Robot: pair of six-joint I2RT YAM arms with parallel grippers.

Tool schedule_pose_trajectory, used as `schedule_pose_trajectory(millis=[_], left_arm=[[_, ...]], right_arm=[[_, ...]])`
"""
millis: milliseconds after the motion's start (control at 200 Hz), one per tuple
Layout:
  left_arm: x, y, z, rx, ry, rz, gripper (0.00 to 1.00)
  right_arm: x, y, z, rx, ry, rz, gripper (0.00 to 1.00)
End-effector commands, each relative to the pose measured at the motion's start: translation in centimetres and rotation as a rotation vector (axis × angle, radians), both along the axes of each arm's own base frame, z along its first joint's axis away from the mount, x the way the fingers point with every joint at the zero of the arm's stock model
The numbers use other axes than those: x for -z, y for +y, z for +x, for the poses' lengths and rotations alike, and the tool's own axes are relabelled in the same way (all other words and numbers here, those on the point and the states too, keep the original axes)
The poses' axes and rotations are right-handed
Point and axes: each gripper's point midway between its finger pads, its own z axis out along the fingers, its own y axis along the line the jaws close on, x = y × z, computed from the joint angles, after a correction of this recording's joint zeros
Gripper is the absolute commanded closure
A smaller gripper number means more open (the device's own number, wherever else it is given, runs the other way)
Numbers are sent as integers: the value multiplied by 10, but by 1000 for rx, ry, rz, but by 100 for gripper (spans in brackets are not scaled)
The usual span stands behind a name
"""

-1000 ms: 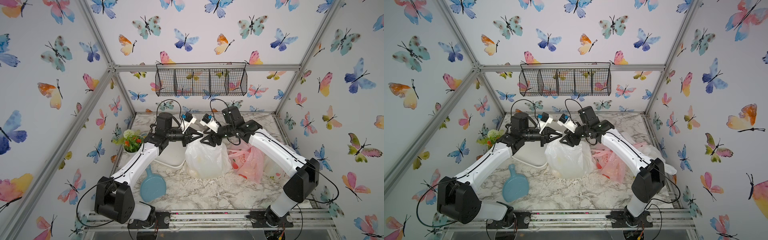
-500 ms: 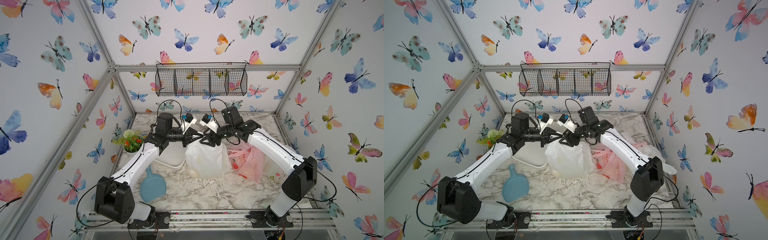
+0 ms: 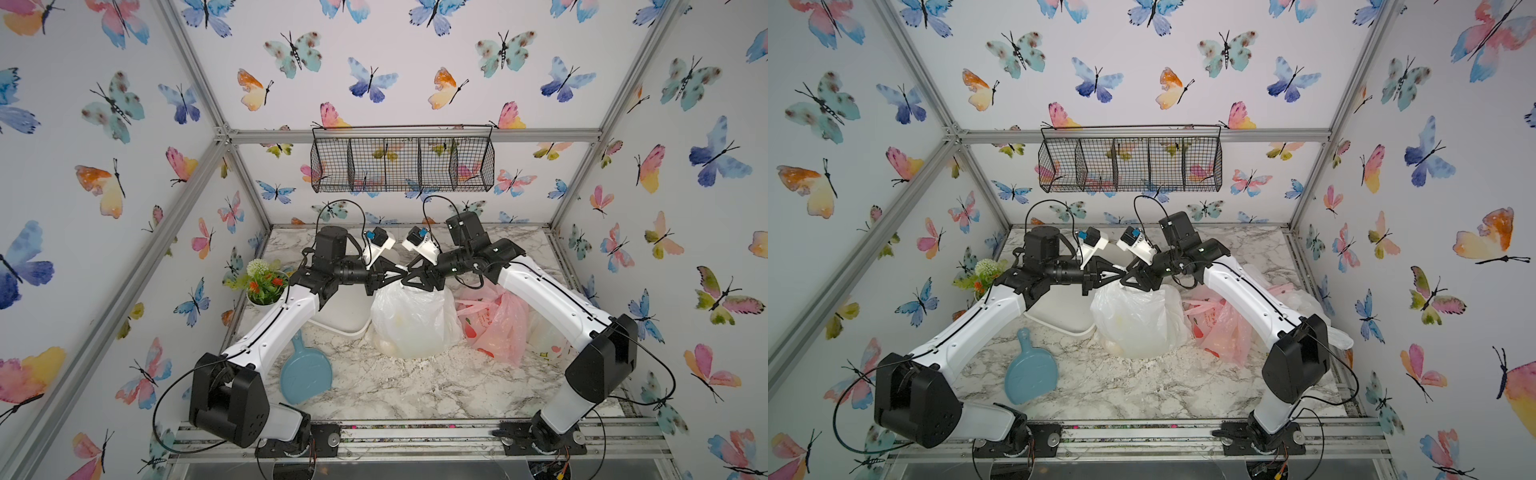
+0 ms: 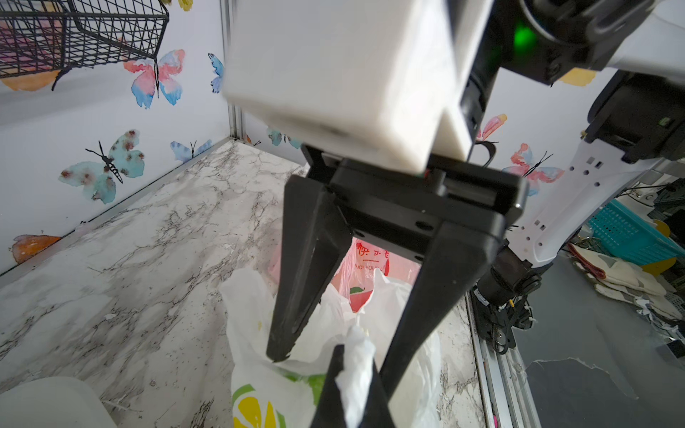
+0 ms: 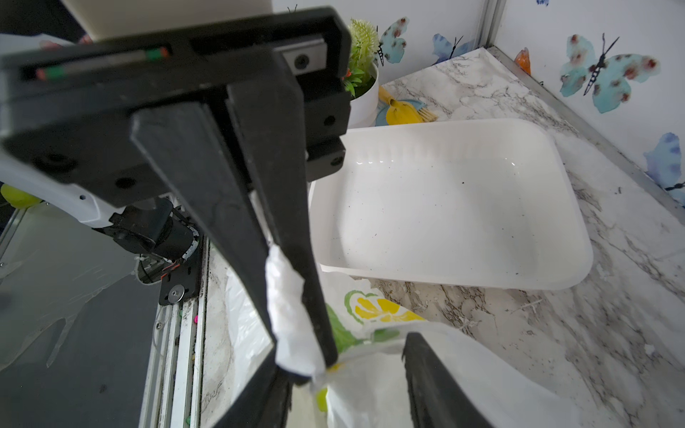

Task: Place the pears into plastic bags & tie knots
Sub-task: Tie the plastic bag at the center of the board.

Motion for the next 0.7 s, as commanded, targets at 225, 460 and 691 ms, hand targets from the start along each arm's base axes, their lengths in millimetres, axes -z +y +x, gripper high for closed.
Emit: schedule_pose_trajectory(millis=[225,460,691], left_arm=[[-24,-6,-9,37,-53,-28,100],[-30,-6,-12,35,-23,-48,84],[-15,27,-13,-73,15,-100,35]], right_arm=[[8,2,13,32,-9,-18,64],[9,6,22,75,-14,17,96],[-17,-5,24,166,-174,160,97]])
